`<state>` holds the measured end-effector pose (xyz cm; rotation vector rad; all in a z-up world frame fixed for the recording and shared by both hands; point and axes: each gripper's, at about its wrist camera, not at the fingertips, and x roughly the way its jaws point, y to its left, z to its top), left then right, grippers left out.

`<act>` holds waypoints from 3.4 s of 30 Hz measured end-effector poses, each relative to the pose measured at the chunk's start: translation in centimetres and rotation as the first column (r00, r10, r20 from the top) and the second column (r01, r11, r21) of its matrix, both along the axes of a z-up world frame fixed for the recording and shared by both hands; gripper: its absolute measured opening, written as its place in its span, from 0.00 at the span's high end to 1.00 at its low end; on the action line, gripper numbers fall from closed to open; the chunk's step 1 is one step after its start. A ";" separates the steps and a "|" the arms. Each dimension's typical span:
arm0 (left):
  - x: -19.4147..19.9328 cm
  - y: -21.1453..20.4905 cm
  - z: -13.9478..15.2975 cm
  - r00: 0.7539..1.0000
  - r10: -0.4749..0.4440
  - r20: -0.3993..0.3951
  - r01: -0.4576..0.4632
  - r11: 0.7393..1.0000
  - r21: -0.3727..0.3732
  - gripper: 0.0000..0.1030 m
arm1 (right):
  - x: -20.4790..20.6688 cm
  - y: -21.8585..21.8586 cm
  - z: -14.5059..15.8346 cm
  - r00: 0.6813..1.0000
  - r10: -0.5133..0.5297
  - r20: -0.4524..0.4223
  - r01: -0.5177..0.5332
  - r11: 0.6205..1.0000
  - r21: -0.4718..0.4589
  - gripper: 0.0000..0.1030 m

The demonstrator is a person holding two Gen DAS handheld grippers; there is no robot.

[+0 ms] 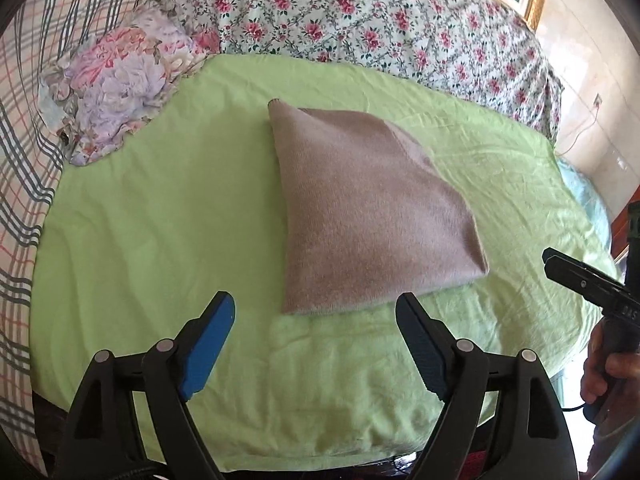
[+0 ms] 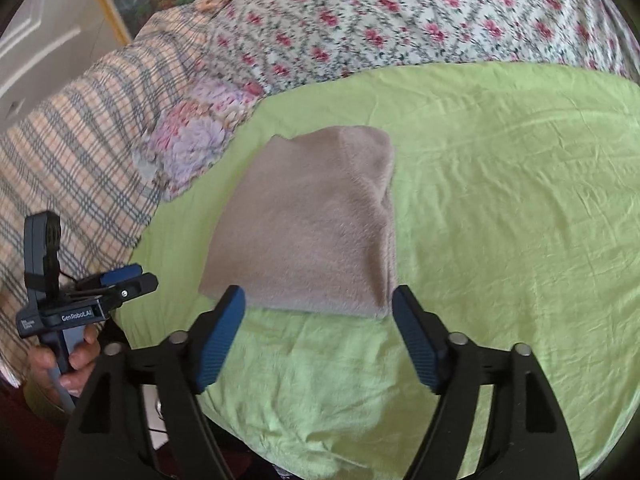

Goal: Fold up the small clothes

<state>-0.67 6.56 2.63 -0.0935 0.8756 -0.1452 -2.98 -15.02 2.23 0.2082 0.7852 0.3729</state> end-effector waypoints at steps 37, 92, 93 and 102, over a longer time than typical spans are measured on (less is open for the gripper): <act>19.3 2.6 -4.8 0.989 0.108 -0.103 -0.114 0.992 -0.050 0.17 | 25.0 -2.7 -4.1 0.989 -0.128 -0.078 0.139 0.978 0.154 0.93; 4.1 -2.1 -3.0 0.998 0.030 -0.048 -0.016 0.963 0.268 0.13 | 3.4 2.3 -3.3 0.998 0.053 -0.042 -0.056 0.996 -0.072 0.20; 4.1 -2.1 -2.9 0.999 0.028 -0.047 -0.015 0.963 0.269 0.12 | 3.4 2.3 -3.2 0.998 0.055 -0.039 -0.058 0.996 -0.074 0.20; 4.6 -2.3 -2.1 0.999 0.029 -0.021 -0.022 0.962 0.272 0.12 | 4.2 3.0 -2.3 0.997 0.079 -0.019 -0.081 0.990 -0.113 0.18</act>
